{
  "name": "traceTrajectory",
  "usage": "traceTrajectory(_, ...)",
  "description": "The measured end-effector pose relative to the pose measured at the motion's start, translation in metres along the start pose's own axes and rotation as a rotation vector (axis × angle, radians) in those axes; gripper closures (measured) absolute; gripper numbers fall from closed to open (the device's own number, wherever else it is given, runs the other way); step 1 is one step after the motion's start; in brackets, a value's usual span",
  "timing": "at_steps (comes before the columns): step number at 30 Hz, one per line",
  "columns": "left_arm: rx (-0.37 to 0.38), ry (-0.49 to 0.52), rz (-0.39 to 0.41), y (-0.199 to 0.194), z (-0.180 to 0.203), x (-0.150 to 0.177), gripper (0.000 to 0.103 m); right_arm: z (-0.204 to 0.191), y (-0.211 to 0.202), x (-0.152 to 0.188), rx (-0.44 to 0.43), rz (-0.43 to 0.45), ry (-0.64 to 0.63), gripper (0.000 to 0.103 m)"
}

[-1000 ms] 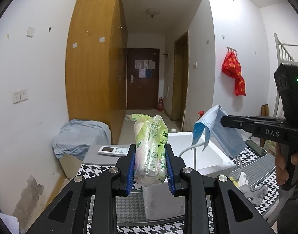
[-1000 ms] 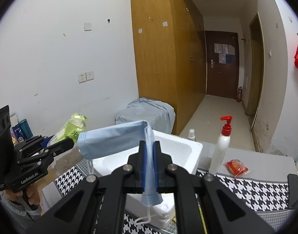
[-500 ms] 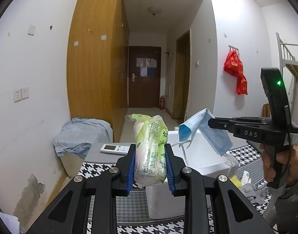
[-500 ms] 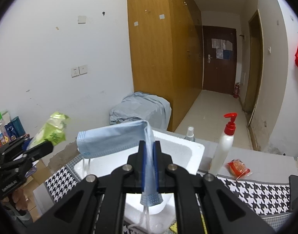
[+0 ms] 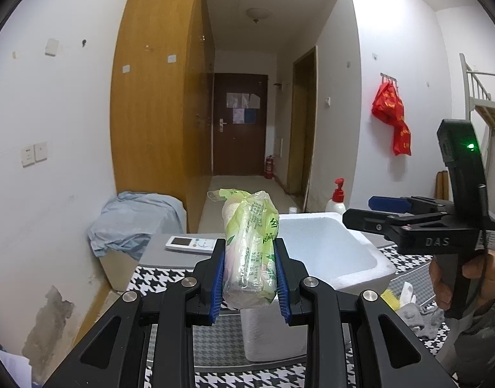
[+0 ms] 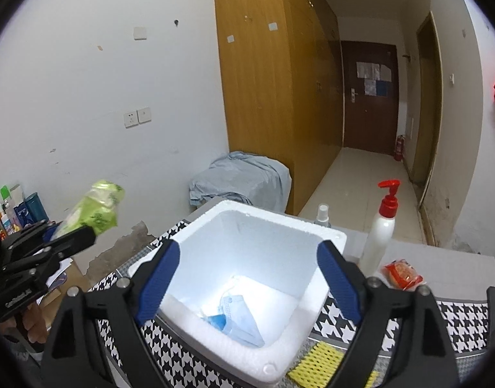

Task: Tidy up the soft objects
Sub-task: 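Open the right gripper to drop the blue mask into the foam box, then lower the green-wrapped package over the box and open the left gripper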

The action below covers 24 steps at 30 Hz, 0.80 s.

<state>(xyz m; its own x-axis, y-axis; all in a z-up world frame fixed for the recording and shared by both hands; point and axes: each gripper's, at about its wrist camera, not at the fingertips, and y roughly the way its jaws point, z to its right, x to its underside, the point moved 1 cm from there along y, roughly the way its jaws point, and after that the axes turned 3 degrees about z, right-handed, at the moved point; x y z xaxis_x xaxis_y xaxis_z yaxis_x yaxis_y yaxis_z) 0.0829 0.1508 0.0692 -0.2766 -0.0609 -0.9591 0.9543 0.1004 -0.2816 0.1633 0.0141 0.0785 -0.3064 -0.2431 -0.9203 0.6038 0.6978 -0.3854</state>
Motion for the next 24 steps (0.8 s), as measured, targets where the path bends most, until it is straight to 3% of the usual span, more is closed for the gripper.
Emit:
traceTrajectory(2, 0.008, 0.004, -0.007, 0.004, 0.002, -0.001, 0.074, 0.001, -0.007, 0.001, 0.010, 0.025, -0.008, 0.000)
traceTrajectory(24, 0.132, 0.034, -0.062, 0.047, 0.040, -0.009, 0.074, 0.037, -0.063, 0.028, 0.132, 0.071, 0.009, 0.000)
